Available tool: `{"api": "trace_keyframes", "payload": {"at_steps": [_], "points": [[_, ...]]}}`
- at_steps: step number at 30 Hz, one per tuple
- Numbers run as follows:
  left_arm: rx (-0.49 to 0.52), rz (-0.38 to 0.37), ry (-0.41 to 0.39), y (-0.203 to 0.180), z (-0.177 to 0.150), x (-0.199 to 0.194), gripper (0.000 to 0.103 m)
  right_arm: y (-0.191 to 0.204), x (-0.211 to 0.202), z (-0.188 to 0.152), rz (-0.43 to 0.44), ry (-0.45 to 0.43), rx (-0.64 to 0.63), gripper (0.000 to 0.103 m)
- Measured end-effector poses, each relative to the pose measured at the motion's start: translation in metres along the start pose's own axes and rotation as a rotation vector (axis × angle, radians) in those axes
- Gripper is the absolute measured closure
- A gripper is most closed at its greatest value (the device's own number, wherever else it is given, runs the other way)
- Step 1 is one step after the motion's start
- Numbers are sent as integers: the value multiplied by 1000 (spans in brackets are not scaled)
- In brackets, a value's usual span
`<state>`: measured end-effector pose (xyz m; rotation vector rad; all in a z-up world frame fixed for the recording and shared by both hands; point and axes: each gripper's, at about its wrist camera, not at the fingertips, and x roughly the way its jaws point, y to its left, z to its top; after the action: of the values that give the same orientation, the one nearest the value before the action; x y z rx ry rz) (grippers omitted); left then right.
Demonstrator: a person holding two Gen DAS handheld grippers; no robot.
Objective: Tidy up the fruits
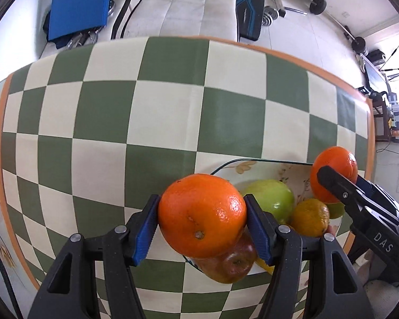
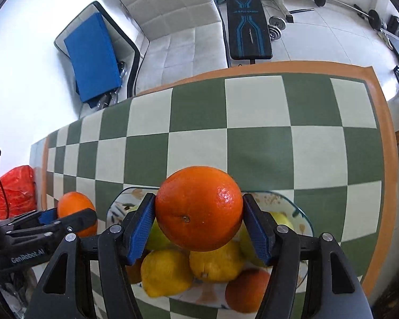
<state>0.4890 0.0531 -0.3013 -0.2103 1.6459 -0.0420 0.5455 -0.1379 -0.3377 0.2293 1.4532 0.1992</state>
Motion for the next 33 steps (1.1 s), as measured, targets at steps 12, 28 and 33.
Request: {"api": "trace_keyframes", "payload": {"at_steps": [12, 28, 33], "points": [[-36, -46, 38, 8, -3, 9, 12, 3, 24, -7, -53, 85, -56, 32], [13, 130, -188, 3, -55, -39, 7, -7, -24, -47, -144, 14, -41, 7], [30, 137, -230, -5, -84, -51, 7, -4, -47, -81, -210, -40, -64, 7]]}}
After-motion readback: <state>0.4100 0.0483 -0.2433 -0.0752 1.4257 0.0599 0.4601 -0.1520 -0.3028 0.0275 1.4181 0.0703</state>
